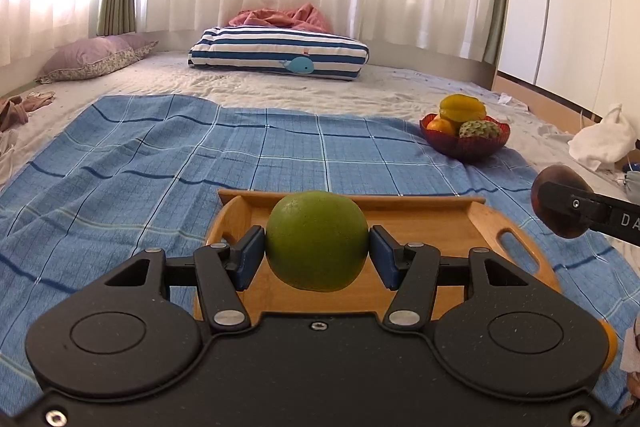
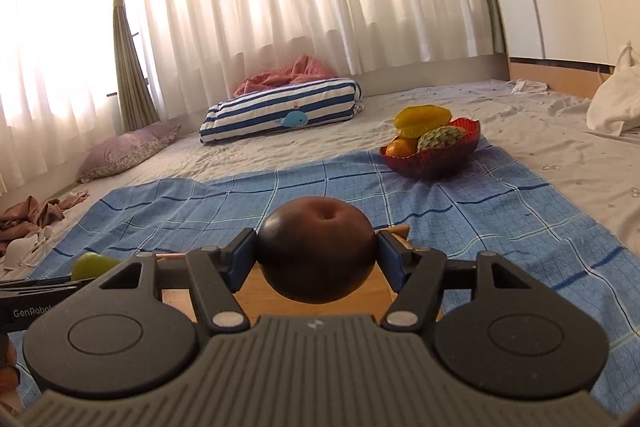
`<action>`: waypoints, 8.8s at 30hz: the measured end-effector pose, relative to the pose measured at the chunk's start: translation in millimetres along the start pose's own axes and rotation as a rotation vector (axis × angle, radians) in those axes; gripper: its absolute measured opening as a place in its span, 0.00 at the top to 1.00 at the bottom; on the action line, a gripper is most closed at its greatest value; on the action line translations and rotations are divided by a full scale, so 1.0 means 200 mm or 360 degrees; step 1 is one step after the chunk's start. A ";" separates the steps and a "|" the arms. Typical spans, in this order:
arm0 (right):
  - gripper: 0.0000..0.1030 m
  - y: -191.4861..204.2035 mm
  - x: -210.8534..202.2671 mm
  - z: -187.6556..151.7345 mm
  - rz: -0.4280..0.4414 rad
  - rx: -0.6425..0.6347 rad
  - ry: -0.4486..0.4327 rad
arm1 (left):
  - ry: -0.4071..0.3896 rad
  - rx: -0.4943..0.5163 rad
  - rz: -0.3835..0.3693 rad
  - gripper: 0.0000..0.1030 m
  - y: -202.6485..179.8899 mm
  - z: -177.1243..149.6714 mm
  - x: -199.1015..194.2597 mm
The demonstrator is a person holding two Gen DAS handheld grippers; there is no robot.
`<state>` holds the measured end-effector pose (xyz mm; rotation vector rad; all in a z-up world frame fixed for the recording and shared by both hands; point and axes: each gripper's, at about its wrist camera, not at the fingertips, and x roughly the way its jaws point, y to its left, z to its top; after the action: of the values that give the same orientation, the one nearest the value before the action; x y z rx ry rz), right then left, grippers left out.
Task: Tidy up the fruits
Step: 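Lower the green fruit onto the tray with the left gripper while the right places the plum, then open both grippers and withdraw them from the tray, then grasp the orange-brown citrus with the left gripper while the right grasps the red tomato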
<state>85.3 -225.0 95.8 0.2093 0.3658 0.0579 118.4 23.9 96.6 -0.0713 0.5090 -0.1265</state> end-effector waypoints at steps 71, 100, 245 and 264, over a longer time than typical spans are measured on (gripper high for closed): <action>0.34 0.02 0.94 -0.03 -0.0101 -0.0262 0.0589 | 0.0316 -0.0091 0.0029 0.47 0.14 0.11 0.84; 0.05 0.01 0.46 0.06 0.0015 -0.0276 0.0388 | 0.0226 -0.0016 -0.0126 0.11 0.10 0.07 0.42; 0.36 0.24 -0.25 -0.73 -0.0231 -0.0260 0.0082 | -0.0049 0.0113 0.0126 0.51 0.16 -0.65 -0.35; 0.36 0.23 -0.33 -0.61 -0.0187 -0.0170 -0.0068 | -0.0113 0.0148 0.0103 0.51 0.09 -0.50 -0.40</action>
<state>-22.0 -162.9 16.7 0.0829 0.3310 -0.0424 2.0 48.5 46.6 0.0314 0.4336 -0.0842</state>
